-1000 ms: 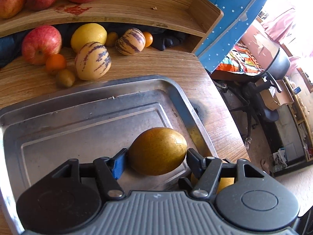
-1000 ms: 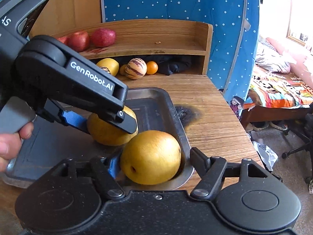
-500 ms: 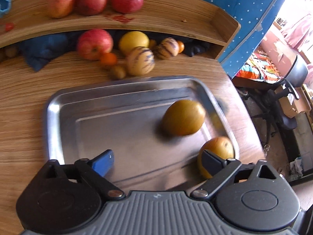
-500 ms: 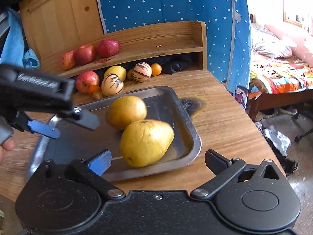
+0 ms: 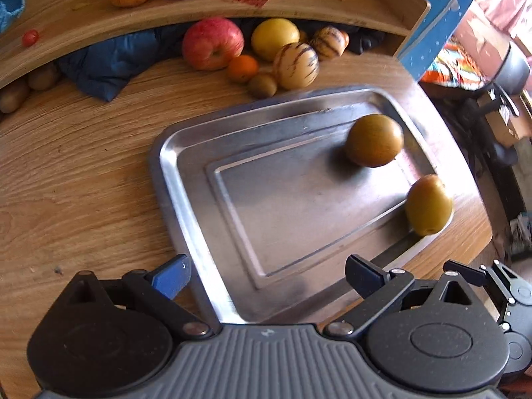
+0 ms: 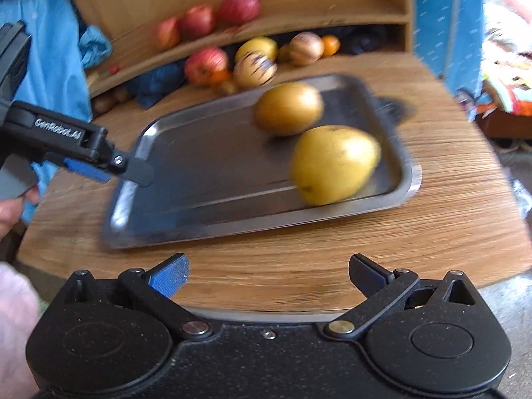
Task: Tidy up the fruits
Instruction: 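Move the left tool to a red apple while the right tool reaches a striped pepino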
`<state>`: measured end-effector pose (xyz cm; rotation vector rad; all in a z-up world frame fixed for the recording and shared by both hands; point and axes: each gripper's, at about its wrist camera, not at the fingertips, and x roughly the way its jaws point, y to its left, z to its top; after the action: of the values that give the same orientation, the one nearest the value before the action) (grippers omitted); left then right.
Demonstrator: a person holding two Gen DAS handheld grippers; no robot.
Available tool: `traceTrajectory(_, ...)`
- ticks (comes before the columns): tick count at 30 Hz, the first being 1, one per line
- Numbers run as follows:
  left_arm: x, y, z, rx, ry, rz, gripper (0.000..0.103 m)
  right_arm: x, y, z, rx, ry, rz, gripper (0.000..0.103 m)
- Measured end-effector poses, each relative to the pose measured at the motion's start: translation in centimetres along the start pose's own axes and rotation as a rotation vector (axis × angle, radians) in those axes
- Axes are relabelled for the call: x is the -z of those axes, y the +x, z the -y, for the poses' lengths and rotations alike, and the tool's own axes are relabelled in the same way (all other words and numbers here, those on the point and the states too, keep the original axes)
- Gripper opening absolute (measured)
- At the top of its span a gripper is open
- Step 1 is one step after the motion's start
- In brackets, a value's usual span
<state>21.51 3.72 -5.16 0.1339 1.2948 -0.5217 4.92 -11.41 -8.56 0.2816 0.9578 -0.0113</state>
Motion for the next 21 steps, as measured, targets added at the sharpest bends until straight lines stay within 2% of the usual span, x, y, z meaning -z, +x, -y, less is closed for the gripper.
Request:
traceTrajectory(5, -1.0, -0.1, -3.3, 0.017, 0.041, -0.044, 0.101, -1.0, 0.7, -3.4, -0.03, -0.053, -0.047, 0.102)
traceTrajectory(11, -2.0, -0.3, -7.6, 0.03, 0.029, -0.043, 0.102, -2.1, 1.2, -7.2, -0.035, -0.061, -0.067, 0.102)
traceTrajectory(17, -4.1, 0.2, -10.5, 0.066, 0.043, -0.004, 0.102, -4.2, 1.7, -10.0, 0.011, -0.028, 0.027, 0.102)
traceTrajectory(21, -6.9, 0.9, -10.9, 0.112, 0.038, 0.057, 0.102, -6.1, 2.3, -11.1, 0.102, -0.007, 0.097, 0.102)
